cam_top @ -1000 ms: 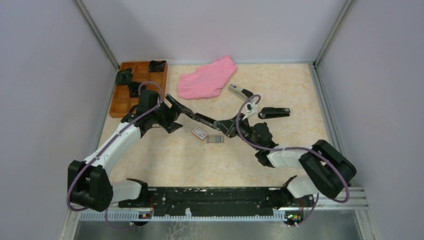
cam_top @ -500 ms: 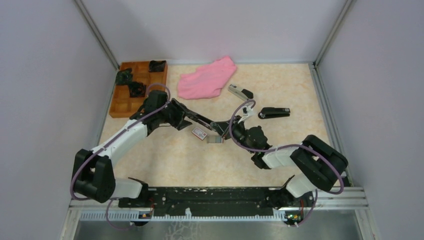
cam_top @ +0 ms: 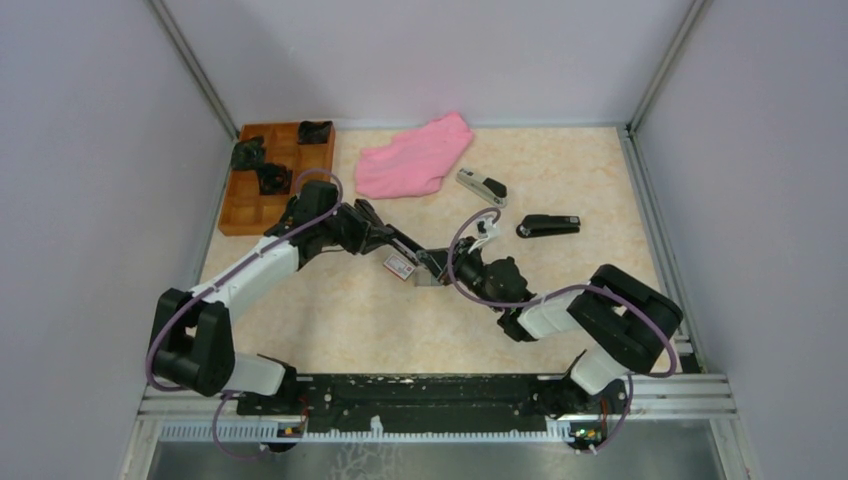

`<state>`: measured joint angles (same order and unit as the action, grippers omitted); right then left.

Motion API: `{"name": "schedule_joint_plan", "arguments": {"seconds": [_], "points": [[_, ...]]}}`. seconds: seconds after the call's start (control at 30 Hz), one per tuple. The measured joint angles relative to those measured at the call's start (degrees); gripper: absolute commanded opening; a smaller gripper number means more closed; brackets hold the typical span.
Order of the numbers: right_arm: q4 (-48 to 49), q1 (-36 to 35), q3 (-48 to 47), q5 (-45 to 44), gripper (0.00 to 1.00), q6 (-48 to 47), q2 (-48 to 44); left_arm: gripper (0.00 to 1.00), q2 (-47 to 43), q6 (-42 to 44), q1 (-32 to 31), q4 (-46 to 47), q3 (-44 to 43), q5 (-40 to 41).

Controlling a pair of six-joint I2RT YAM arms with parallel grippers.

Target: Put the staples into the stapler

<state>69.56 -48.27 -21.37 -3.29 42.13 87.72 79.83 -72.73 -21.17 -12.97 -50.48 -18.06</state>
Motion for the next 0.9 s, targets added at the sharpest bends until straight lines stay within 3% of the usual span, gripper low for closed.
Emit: {"name": "schedule_joint_plan", "arguments": {"seconds": [0.1,0.2,0.4,0.73,0.9], "points": [[1.0,-0.2,0.0,-0.3,0.03,-0.3,0.5,0.00,0.0,0.0,0.0,0.3,0.2,0.1],[1.7,-0.3,0.0,-0.4,0.19,-0.4,1.2,0.00,0.0,0.1,0.2,0.3,0.3,0.3],[2.4,-0.8,0.0,0.5,0.42,-0.5,1.3,0.00,0.0,0.7,1.4,-1.0,0.3,0.3],[5.6,-1.2,0.0,3.0,0.67,0.5,0.2,0.00,0.0,10.8,6.3,-9.4,0.0,8.1],[-0.5,-1.2,-0.1,3.6,0.82,-0.9,-4.0,0.00,1.4,18.0,6.6,-14.7,-3.9,12.1]]}}
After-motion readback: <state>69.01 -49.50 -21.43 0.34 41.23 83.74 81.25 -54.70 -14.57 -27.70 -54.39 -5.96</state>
